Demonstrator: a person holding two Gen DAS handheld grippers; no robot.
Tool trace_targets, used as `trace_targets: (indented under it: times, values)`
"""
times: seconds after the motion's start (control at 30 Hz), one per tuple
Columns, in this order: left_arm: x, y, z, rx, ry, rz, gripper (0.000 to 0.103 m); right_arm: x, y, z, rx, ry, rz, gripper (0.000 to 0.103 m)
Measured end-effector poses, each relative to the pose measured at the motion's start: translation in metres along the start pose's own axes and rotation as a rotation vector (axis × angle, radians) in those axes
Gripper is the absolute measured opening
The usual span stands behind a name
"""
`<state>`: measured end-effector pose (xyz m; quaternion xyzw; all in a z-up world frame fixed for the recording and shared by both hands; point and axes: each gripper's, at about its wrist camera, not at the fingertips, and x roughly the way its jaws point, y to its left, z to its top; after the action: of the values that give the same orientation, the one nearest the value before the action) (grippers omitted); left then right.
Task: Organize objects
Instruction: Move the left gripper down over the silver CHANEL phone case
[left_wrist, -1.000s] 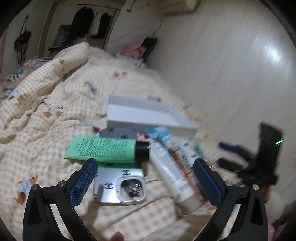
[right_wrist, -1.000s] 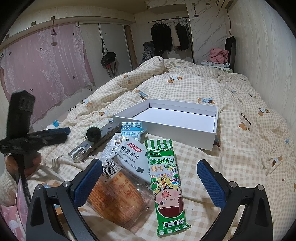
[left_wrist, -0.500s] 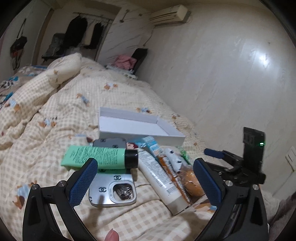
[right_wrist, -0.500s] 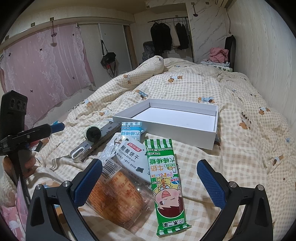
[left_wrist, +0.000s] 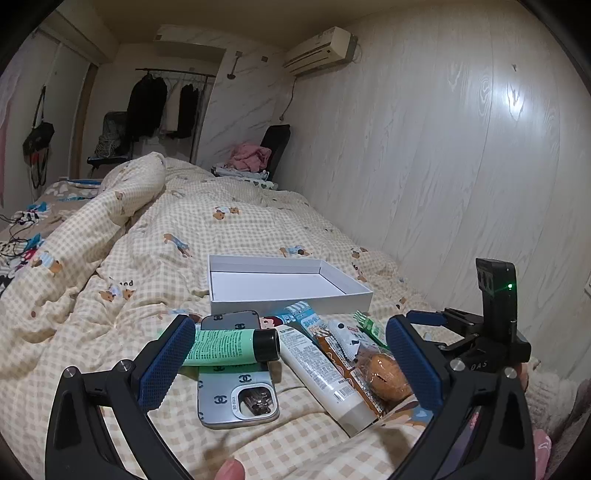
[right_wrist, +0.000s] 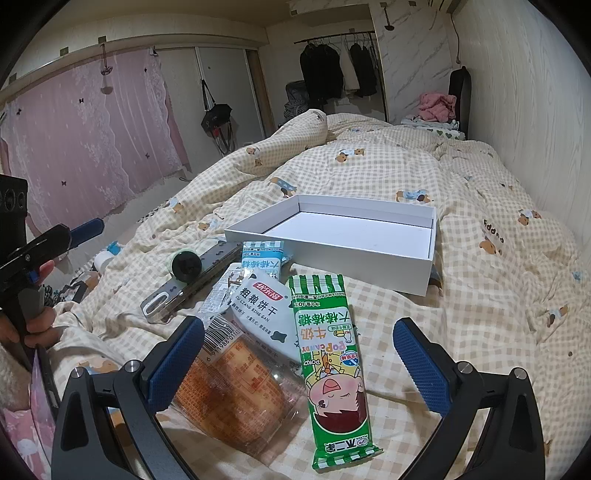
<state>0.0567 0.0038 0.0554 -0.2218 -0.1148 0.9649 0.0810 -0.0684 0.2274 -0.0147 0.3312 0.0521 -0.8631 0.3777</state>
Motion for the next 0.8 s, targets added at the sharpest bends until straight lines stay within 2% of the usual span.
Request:
trace_targets:
  times: [0.13, 0.2, 0.3, 0.4, 0.53, 0.6, 0.63, 0.7, 0.8]
  values:
    - [-0.007, -0.007, 0.004, 0.022, -0.026, 0.119, 0.103, 0.000, 0.000, 0.000, 0.001, 0.000, 0.001, 0.103]
    - [-0.011, -0.009, 0.010, 0.036, -0.058, 0.132, 0.103, 0.000, -0.001, 0.000, 0.002, 0.001, 0.002, 0.103]
    - [-0.002, -0.008, 0.024, 0.019, -0.055, 0.161, 0.103, 0.000, -0.001, 0.000, 0.003, 0.002, 0.003, 0.103]
    - [0.020, 0.005, 0.038, -0.047, -0.021, 0.127, 0.103, 0.001, -0.002, 0.000, 0.005, 0.003, 0.004, 0.103]
    - [0.051, 0.028, 0.054, -0.165, 0.073, 0.111, 0.103, 0.002, -0.003, -0.001, 0.008, 0.008, 0.007, 0.103]
    - [0.055, 0.037, 0.061, -0.214, 0.106, 0.109, 0.103, 0.002, -0.003, -0.001, 0.006, 0.008, 0.006, 0.103]
    - [0.051, 0.041, 0.063, -0.239, 0.098, 0.090, 0.103, 0.002, -0.003, -0.001, 0.005, 0.008, 0.005, 0.103]
    - [0.045, 0.042, 0.063, -0.236, 0.093, 0.070, 0.103, 0.001, -0.003, -0.001, 0.004, 0.007, 0.005, 0.103]
    - [0.044, 0.038, 0.055, -0.148, 0.158, 0.104, 0.103, 0.001, -0.003, -0.001, 0.004, 0.007, 0.004, 0.103]
